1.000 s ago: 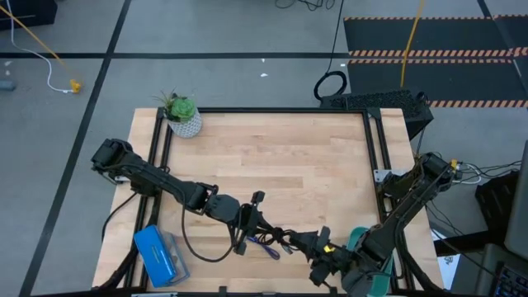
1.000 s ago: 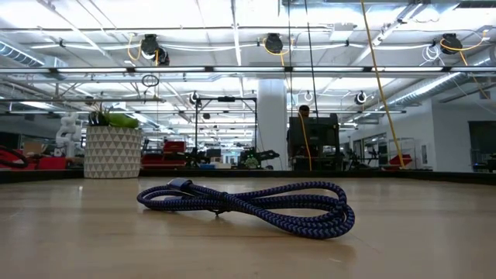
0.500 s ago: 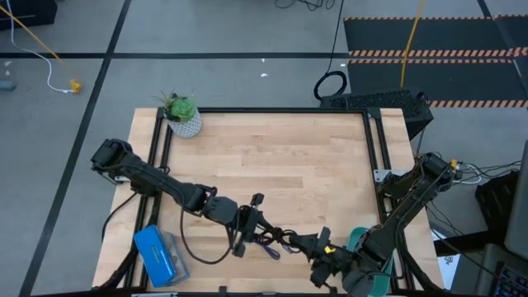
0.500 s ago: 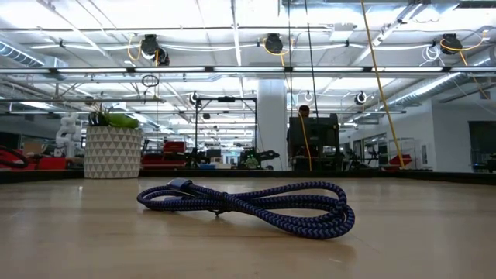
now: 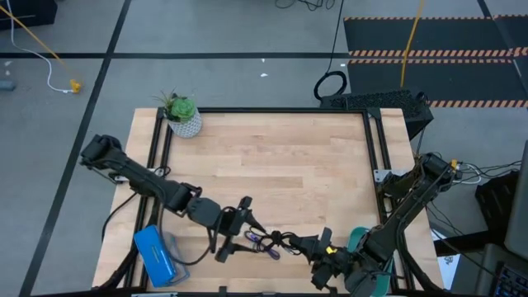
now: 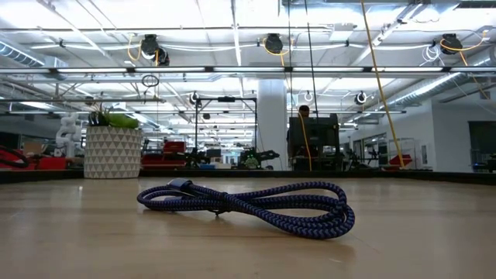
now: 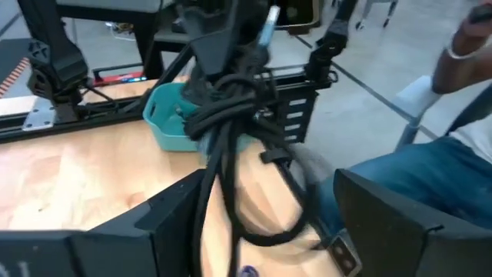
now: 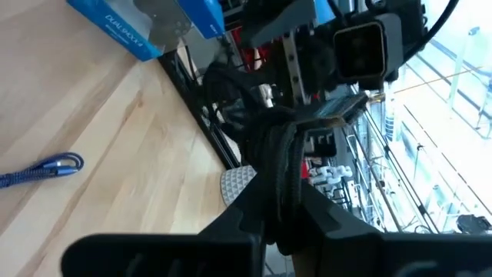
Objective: Pick and place USB-C Cables
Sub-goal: Put the black USB cable into the green bin, then put the purple USB cable into the green bin
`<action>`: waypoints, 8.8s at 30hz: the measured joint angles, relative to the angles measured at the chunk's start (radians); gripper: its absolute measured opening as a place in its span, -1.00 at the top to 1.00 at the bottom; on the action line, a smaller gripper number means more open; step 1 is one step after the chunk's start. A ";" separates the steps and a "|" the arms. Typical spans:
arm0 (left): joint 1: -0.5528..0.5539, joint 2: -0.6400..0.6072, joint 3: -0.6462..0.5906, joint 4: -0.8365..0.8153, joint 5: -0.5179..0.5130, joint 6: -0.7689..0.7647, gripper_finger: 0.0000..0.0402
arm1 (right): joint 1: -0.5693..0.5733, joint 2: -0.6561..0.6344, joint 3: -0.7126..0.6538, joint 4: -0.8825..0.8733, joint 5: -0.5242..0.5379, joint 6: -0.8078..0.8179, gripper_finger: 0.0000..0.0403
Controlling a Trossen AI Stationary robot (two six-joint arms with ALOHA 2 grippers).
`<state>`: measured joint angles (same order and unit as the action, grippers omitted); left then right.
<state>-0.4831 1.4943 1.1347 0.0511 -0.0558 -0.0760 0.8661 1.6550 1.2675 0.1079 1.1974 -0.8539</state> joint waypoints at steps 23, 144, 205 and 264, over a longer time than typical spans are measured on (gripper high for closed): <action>-0.147 -0.079 0.000 -0.136 -0.151 -0.016 0.03 | 0.008 0.000 0.000 -0.011 -0.081 0.186 0.92; -0.222 -0.107 0.000 -0.137 -0.340 0.041 0.05 | 0.092 -0.365 -0.256 -0.938 -1.579 2.380 0.91; -0.176 -0.107 0.000 -0.128 -0.392 -0.014 0.05 | -0.051 -0.312 0.180 -1.021 -0.916 1.998 0.15; -0.200 0.287 0.412 -0.600 -0.402 -0.104 0.05 | -0.086 -0.243 -0.064 -0.710 -0.540 1.339 0.35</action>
<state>-0.6834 1.7809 1.5463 -0.5489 -0.4579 -0.1804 0.7804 1.4124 1.2030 -0.6018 0.6575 0.4850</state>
